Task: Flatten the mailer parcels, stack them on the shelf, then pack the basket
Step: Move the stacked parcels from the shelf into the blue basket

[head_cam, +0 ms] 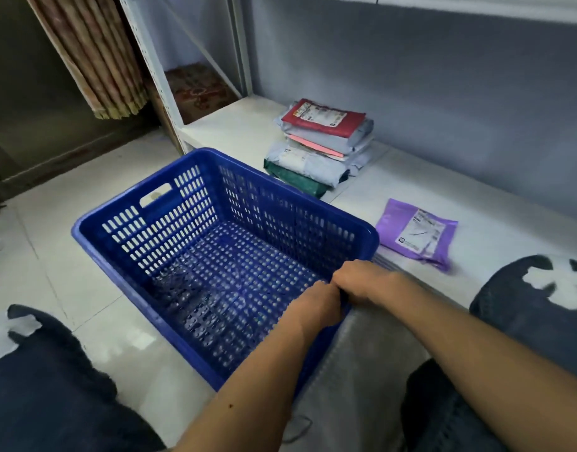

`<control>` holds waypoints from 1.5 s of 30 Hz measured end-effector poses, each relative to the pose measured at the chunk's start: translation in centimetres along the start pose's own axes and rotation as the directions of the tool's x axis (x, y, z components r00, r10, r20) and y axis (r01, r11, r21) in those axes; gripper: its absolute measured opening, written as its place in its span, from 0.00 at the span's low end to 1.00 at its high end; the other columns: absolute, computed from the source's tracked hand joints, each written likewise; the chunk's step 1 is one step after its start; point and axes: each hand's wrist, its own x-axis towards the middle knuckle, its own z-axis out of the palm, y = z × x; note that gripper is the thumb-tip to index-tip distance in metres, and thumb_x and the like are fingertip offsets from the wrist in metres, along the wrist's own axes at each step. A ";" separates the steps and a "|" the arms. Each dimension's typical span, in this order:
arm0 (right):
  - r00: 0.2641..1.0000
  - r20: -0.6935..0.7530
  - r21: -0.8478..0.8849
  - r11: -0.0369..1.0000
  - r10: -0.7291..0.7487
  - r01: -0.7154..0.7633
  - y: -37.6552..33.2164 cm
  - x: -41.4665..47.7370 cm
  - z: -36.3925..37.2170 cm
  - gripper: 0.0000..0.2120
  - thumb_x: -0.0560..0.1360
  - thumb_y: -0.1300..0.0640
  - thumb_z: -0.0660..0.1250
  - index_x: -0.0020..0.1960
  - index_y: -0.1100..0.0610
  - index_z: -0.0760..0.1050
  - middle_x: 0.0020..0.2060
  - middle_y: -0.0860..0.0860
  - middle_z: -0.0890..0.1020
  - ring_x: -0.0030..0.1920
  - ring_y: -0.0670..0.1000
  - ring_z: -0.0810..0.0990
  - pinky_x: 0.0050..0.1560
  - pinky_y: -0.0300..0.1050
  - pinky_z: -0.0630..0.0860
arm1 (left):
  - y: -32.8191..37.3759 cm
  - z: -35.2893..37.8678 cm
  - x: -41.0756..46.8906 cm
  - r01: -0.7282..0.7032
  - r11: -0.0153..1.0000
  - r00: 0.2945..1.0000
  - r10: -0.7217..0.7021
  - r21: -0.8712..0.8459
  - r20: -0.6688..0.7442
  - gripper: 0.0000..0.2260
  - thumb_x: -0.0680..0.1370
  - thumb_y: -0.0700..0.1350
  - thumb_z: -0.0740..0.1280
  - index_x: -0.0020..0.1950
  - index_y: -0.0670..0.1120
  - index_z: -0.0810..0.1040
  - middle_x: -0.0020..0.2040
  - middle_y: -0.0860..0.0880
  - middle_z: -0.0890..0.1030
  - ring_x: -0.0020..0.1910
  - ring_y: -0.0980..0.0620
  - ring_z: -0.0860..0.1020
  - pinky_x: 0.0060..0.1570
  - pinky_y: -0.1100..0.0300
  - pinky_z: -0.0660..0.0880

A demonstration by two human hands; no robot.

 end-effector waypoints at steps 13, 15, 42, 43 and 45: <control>1.000 0.021 0.010 1.000 -0.012 0.012 0.9 -0.9 0.9 0.07 0.72 0.53 0.71 0.48 0.53 0.75 0.50 0.54 0.81 0.47 0.56 0.78 0.41 0.46 0.71 | 0.0 -1.2 0.6 -0.061 0.997 0.972 0.070 -0.047 0.222 0.17 0.74 0.53 0.71 0.57 0.45 0.78 0.46 0.48 0.81 0.41 0.47 0.81 0.44 0.53 0.80; 0.998 0.056 0.025 1.000 -0.019 0.017 0.9 -0.4 0.8 0.08 0.71 0.53 0.72 0.46 0.52 0.74 0.47 0.53 0.81 0.43 0.55 0.76 0.42 0.46 0.74 | -0.3 -1.7 0.6 -0.026 0.993 0.972 0.053 -0.119 0.230 0.13 0.77 0.52 0.67 0.52 0.43 0.79 0.39 0.48 0.78 0.34 0.49 0.76 0.38 0.56 0.76; 0.565 0.112 0.836 0.230 0.818 -0.499 19.7 1.9 3.6 0.22 0.74 0.51 0.66 0.66 0.54 0.68 0.63 0.59 0.67 0.63 0.63 0.69 0.58 0.51 0.71 | 7.0 -9.8 19.4 -0.019 0.999 0.978 0.009 -0.047 -0.209 0.16 0.80 0.49 0.61 0.64 0.41 0.74 0.60 0.42 0.78 0.54 0.44 0.77 0.53 0.53 0.73; 0.543 0.176 0.854 0.147 0.821 -0.499 19.9 1.9 3.9 0.26 0.73 0.50 0.69 0.67 0.54 0.67 0.65 0.59 0.65 0.64 0.63 0.68 0.56 0.50 0.71 | 7.6 -9.8 19.5 -0.022 0.999 0.986 0.014 -0.048 -0.168 0.15 0.82 0.48 0.59 0.64 0.40 0.73 0.59 0.42 0.78 0.54 0.44 0.77 0.52 0.54 0.73; 0.489 0.277 0.879 -0.012 0.827 -0.478 20.4 2.3 4.6 0.33 0.70 0.49 0.73 0.69 0.54 0.63 0.66 0.60 0.63 0.65 0.64 0.67 0.54 0.49 0.71 | 8.8 -9.4 20.1 -0.036 0.997 0.989 0.025 -0.071 -0.148 0.15 0.83 0.45 0.57 0.63 0.37 0.72 0.59 0.41 0.77 0.56 0.44 0.77 0.52 0.56 0.73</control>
